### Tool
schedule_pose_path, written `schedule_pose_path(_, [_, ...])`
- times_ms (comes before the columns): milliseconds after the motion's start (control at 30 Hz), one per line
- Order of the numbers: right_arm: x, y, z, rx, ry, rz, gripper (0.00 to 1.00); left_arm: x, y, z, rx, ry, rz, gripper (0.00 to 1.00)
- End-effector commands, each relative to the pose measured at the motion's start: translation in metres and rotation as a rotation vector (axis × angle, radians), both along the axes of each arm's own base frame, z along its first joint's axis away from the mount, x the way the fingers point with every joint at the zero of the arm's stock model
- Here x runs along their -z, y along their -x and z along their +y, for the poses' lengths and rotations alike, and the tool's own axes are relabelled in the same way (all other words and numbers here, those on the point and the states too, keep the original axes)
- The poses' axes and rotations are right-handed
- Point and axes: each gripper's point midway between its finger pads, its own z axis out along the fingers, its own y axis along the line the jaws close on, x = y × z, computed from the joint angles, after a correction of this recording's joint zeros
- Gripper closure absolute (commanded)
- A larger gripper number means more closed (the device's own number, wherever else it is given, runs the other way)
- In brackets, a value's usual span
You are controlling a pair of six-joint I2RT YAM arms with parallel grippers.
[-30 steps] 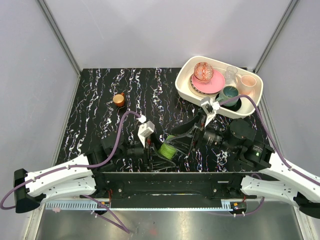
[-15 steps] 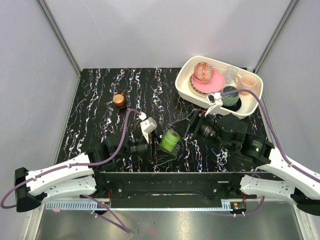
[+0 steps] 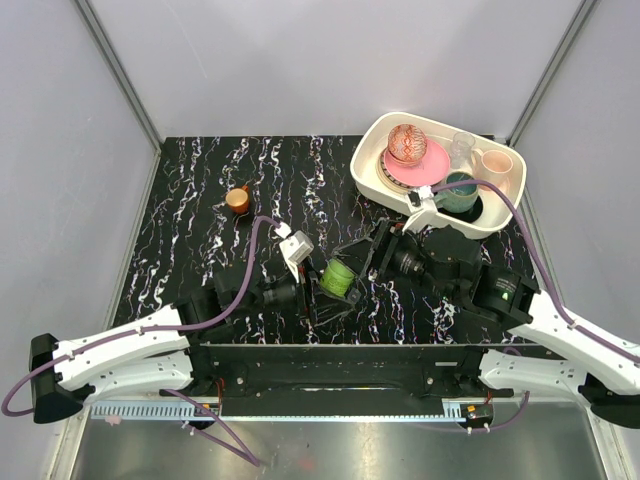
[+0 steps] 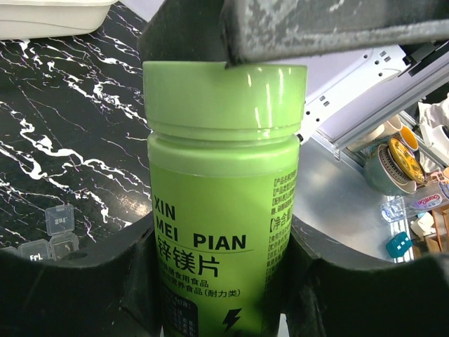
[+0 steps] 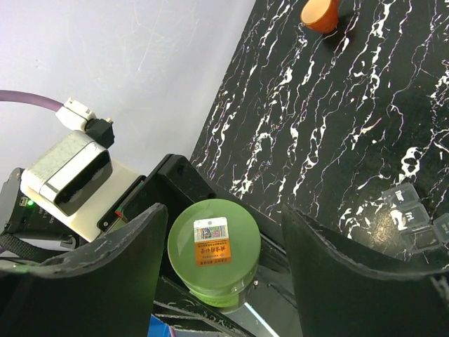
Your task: Sort the pills into containers
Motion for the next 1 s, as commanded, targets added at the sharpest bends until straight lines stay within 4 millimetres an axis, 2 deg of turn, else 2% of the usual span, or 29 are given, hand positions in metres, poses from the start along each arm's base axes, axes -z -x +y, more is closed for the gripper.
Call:
schedule_pose_path(0, [-0.019,0.008,0.006,-0.043,-0.05,-0.001,0.28,-0.038,-0.008,-0.003,-0.032,0.097,-0.052,1.0])
schedule_pose_path(233, [-0.015,0.011,0.01,-0.068,-0.034,0.001,0.28,-0.039,-0.009,-0.004,-0.034,0.097,-0.052,1.0])
schedule_pose_path(367, [-0.012,0.013,0.011,-0.08,-0.031,0.004,0.35,-0.04,-0.009,-0.004,-0.032,0.099,-0.051,1.0])
schedule_pose_path(400, [-0.011,0.013,0.012,-0.086,-0.028,0.001,0.44,-0.04,-0.009,-0.003,-0.037,0.101,-0.052,1.0])
schedule_pose_path(567, [-0.011,0.019,0.015,-0.146,-0.012,-0.055,0.62,-0.041,-0.008,-0.003,-0.034,0.113,-0.048,1.0])
schedule_pose_path(600, [-0.011,0.021,0.014,-0.16,-0.01,-0.075,0.7,-0.041,-0.007,-0.003,-0.029,0.119,-0.047,1.0])
schedule_pose_path(700, [-0.015,0.028,0.011,-0.215,-0.002,-0.17,0.83,-0.041,-0.003,-0.003,-0.008,0.132,-0.043,1.0])
schedule_pose_path(767, [-0.021,0.033,0.008,-0.249,0.004,-0.25,0.87,-0.043,0.002,-0.002,0.015,0.152,-0.045,1.0])
schedule_pose_path(967, [-0.036,0.071,0.001,-0.456,-0.038,-0.452,0.95,-0.055,0.023,0.001,0.118,0.236,-0.065,1.0])
